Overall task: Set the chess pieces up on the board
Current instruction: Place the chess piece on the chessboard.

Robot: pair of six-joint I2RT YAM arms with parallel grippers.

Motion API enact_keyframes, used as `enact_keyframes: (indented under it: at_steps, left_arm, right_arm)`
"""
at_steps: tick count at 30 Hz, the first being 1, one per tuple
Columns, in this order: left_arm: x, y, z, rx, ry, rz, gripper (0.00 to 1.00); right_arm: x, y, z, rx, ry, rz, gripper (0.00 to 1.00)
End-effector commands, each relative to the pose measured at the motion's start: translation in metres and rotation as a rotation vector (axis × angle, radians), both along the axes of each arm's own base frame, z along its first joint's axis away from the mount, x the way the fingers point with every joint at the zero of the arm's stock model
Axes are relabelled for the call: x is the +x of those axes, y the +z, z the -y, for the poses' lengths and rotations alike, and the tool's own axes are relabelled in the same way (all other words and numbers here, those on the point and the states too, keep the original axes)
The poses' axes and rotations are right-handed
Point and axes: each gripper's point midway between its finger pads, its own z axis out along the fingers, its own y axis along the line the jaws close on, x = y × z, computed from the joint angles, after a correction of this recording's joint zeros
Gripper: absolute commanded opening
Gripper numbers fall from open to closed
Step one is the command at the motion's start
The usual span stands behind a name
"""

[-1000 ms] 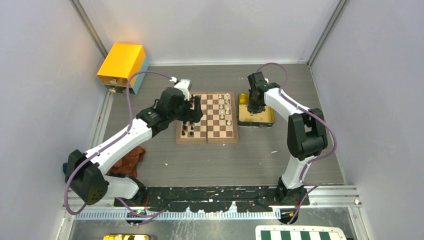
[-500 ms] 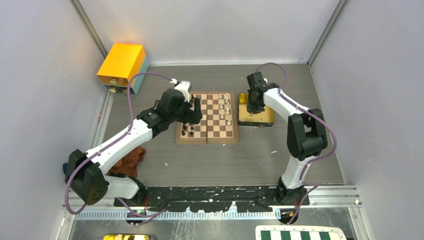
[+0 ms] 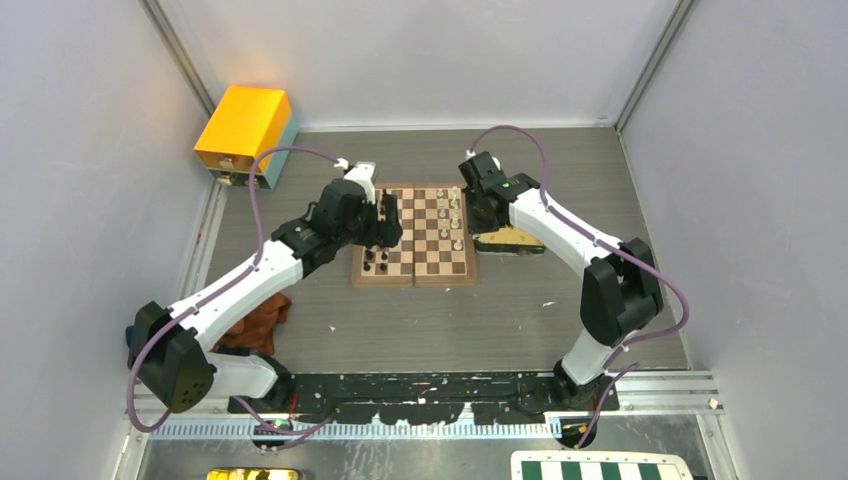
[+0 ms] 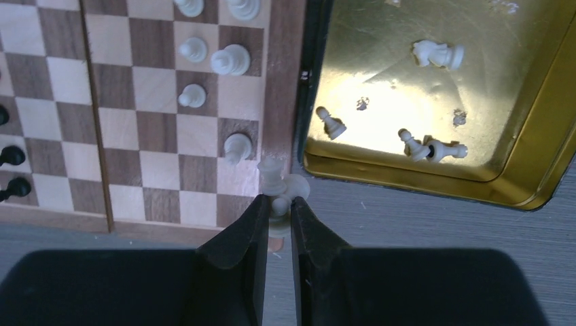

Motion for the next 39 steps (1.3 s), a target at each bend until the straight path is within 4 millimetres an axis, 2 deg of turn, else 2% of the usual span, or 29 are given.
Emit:
enact_keyframes:
  at_steps: [1, 7, 12, 16, 24, 39]
  left_arm:
    - [-0.001, 0.018, -0.008, -0.044, 0.055, 0.042, 0.86]
    - [-0.006, 0.019, -0.012, -0.060, 0.068, 0.038, 0.86]
    - [-0.009, 0.018, -0.015, -0.065, 0.079, 0.033, 0.86]
    - [-0.011, 0.016, -0.016, -0.071, 0.088, 0.027, 0.85]
    - [-0.016, 0.015, -0.023, -0.073, 0.108, 0.025, 0.85]
    - [-0.025, 0.010, -0.028, -0.063, 0.103, 0.012, 0.86]
  right_arm:
    - [-0.006, 0.038, -0.016, 0.030, 0.034, 0.084, 0.01]
    - [-0.013, 0.048, -0.019, 0.048, 0.042, 0.102, 0.01]
    - [-0.024, 0.047, -0.036, 0.085, 0.106, 0.060, 0.01]
    - [-0.033, 0.040, -0.054, 0.086, 0.153, 0.043, 0.01]
    - [-0.038, 0.028, -0.078, 0.089, 0.195, 0.020, 0.01]
    - [-0.030, -0.017, -0.115, 0.091, 0.249, -0.030, 0.01]
